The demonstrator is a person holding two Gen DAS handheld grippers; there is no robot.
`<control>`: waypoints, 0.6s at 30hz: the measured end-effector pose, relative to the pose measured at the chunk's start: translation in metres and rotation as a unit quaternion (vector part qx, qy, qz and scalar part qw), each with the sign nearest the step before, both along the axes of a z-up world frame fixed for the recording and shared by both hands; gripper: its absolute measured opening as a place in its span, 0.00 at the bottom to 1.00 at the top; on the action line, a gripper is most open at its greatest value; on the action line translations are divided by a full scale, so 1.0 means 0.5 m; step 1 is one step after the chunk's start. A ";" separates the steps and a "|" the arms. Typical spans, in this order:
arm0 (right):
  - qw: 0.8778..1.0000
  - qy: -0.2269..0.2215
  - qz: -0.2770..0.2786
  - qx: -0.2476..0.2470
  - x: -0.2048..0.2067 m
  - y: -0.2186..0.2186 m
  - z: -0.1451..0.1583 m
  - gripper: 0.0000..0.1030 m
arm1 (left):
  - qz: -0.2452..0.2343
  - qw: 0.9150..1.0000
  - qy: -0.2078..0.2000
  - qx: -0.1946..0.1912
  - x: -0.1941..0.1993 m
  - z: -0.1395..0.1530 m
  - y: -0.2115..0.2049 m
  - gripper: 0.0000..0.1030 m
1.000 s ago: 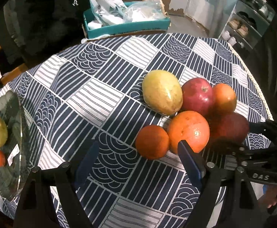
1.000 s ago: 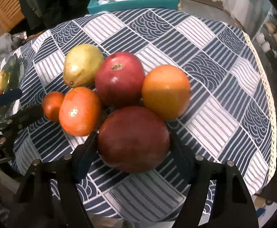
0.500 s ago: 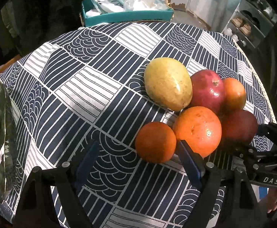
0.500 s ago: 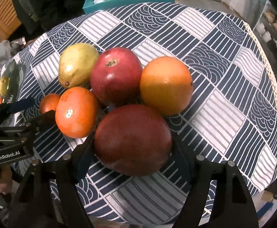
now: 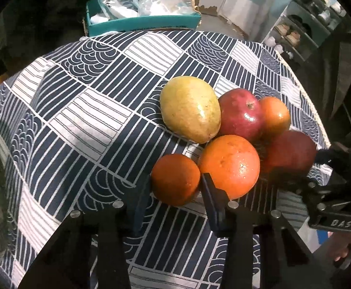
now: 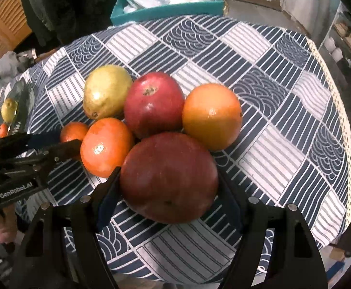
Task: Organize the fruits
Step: 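Grasp the large red mango with the right gripper while the left gripper grasps an orange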
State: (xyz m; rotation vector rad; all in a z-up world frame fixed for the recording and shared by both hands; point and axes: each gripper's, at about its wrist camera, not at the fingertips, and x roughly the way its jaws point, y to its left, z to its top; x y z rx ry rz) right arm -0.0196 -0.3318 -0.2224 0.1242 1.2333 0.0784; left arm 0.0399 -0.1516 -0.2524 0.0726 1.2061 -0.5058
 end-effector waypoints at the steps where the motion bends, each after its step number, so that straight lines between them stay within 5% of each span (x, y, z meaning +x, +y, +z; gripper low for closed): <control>1: 1.000 -0.005 0.002 -0.004 0.000 0.001 0.006 0.73 | 0.000 1.000 -0.009 0.009 -0.004 0.003 -0.002 0.41; 18: 0.992 -0.109 0.002 -0.060 -0.002 0.014 0.128 0.73 | 0.024 0.994 -0.108 0.018 -0.031 0.132 0.024 0.41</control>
